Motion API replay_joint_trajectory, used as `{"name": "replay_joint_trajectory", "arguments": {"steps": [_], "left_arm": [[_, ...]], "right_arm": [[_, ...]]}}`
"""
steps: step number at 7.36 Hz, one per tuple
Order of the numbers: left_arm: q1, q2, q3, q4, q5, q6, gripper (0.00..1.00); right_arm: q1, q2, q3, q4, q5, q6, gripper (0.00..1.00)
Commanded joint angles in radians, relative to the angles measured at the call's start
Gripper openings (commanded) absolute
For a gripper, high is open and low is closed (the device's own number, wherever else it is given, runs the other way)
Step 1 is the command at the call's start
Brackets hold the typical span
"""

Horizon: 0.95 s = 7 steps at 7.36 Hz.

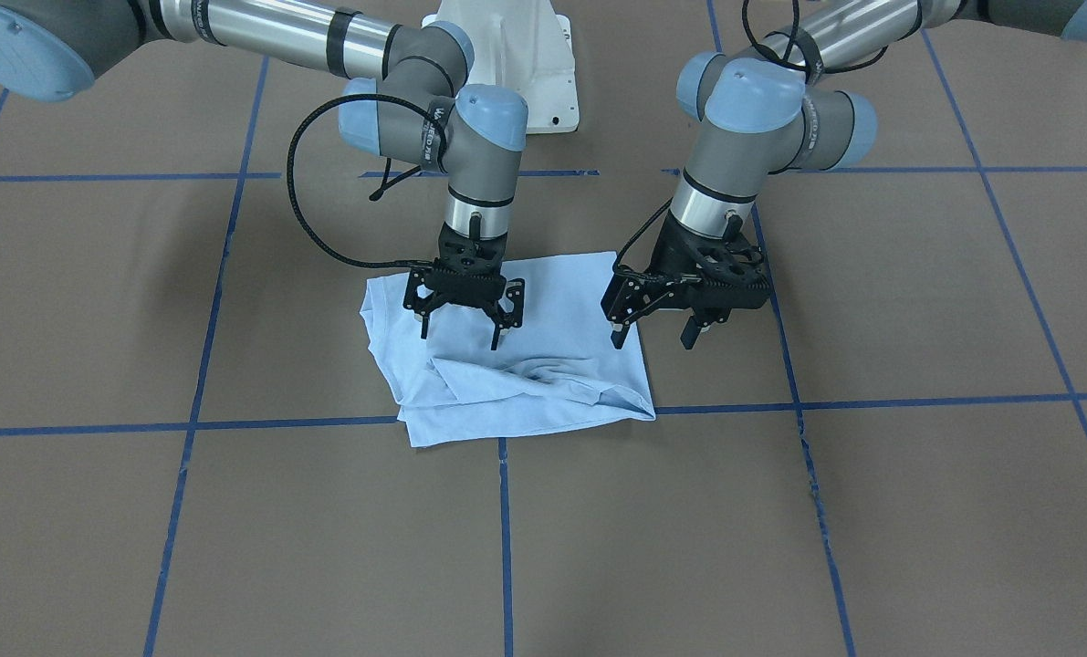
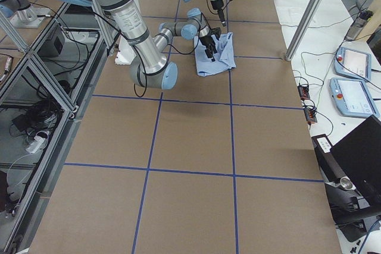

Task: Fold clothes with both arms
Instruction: 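Lay the folded edge down and open both grippers, raising the right arm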

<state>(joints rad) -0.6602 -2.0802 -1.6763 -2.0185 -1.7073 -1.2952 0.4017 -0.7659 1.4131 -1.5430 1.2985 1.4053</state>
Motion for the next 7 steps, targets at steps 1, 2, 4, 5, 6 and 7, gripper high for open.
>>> {"name": "replay_joint_trajectory", "arguments": {"steps": [1, 2, 4, 5, 6, 7], "left_arm": [[0.001, 0.000, 0.000, 0.000, 0.000, -0.001, 1.00], [0.001, 0.000, 0.000, 0.000, 0.000, 0.001, 1.00], [0.001, 0.000, 0.000, 0.000, 0.000, -0.001, 1.00], [0.002, 0.000, 0.000, 0.000, 0.001, -0.003, 1.00], [0.005, 0.002, 0.003, 0.001, 0.001, -0.003, 1.00], [0.016, -0.006, 0.019, 0.003, 0.003, -0.006, 1.00]], "right_arm": [[0.055, 0.000, -0.049, 0.001, -0.015, -0.083, 1.00], [0.096, 0.003, -0.101, 0.017, -0.015, -0.110, 1.00], [0.182, 0.023, -0.190, 0.082, -0.008, -0.195, 1.00], [0.221, 0.072, -0.279, 0.125, 0.001, -0.198, 1.00], [0.268, 0.091, -0.302, 0.161, 0.080, -0.196, 1.00], [0.313, 0.092, -0.301, 0.203, 0.190, -0.193, 1.00]]}}
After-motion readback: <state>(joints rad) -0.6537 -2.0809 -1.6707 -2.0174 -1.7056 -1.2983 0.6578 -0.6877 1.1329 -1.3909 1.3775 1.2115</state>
